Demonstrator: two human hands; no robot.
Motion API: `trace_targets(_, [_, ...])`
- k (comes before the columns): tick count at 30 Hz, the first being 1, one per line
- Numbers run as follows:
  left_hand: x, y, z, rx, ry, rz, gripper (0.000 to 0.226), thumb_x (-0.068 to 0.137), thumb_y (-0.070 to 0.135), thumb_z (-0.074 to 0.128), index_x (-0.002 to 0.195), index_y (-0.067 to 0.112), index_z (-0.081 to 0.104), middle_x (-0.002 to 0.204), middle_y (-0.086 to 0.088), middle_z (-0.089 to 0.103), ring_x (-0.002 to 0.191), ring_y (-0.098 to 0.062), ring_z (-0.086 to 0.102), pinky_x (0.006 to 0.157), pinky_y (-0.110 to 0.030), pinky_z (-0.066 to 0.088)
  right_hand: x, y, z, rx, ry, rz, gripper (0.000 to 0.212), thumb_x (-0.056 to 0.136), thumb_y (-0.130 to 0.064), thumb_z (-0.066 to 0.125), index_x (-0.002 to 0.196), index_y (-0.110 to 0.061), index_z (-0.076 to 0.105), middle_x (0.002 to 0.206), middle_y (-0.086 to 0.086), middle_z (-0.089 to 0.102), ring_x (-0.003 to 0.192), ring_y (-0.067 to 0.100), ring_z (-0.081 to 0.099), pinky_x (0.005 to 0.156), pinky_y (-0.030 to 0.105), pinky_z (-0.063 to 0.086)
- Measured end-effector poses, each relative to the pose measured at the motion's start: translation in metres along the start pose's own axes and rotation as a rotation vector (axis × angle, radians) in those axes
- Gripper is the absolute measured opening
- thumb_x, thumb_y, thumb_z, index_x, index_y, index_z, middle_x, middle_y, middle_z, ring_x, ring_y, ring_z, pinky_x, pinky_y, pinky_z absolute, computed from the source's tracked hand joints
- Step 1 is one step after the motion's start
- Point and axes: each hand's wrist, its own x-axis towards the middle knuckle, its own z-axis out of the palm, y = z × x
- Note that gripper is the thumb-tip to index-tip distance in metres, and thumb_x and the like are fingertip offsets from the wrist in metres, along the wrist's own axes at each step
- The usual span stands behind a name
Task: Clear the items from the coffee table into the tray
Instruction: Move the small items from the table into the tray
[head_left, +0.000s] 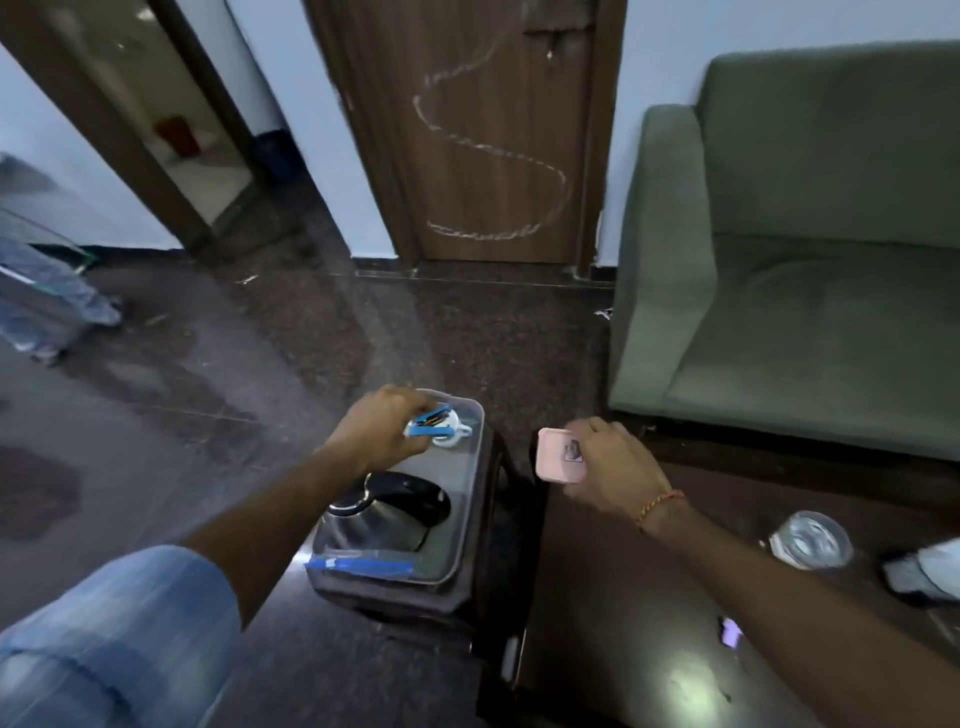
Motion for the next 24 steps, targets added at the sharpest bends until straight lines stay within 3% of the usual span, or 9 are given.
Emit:
trace_targets(4, [-0.005,-0.064,-0.006,0.041,-0.015,-0.142,0.039,0.079,0.027,0.07,0.118,0.023,0.068,0.114,-0.003,0.07,0.107,-0.027,0.062,0.088,-0.039,0.051,0.039,-0.042,0.017,0.054,-0.039,-0.032,0.065,0.065,-0.033,0.074,0.124,-0.02,0.05,0.12,0.001,0.056,0.108,0.027,0.054,0.093,0.037,0.048])
trace_targets(12, [0.033,-0.185,0.03,-0.015,-0.158,-0.19,0.035,0.079,0.028,0.072,0.113,0.028,0.07,0.111,0.002,0.071,0.1,-0.022,0.066,0.082,-0.037,0.055,0.124,-0.114,0.078,0.077,-0.131,0.035,0.068,0.07,-0.035,0.074,0.131,-0.017,0.048,0.126,0.005,0.055,0.112,0.028,0.052,0.095,0.038,0.048])
trace_targets(19, [0.053,-0.239,0.103,-0.045,-0.257,-0.114,0.032,0.077,0.029,0.073,0.109,0.03,0.069,0.103,0.002,0.071,0.092,-0.022,0.066,0.071,-0.032,0.051,0.181,-0.146,0.142,0.088,-0.231,0.088,0.069,0.069,-0.031,0.078,0.129,-0.014,0.048,0.125,0.009,0.057,0.113,0.028,0.056,0.092,0.037,0.052])
trace_targets(24, [0.062,-0.249,0.147,-0.005,-0.253,-0.008,0.039,0.082,0.031,0.07,0.121,0.03,0.064,0.115,0.006,0.068,0.11,-0.021,0.057,0.084,-0.033,0.05,0.198,-0.143,0.178,0.059,-0.258,0.088,0.065,0.069,-0.027,0.074,0.128,-0.015,0.049,0.122,0.009,0.057,0.113,0.029,0.053,0.097,0.039,0.046])
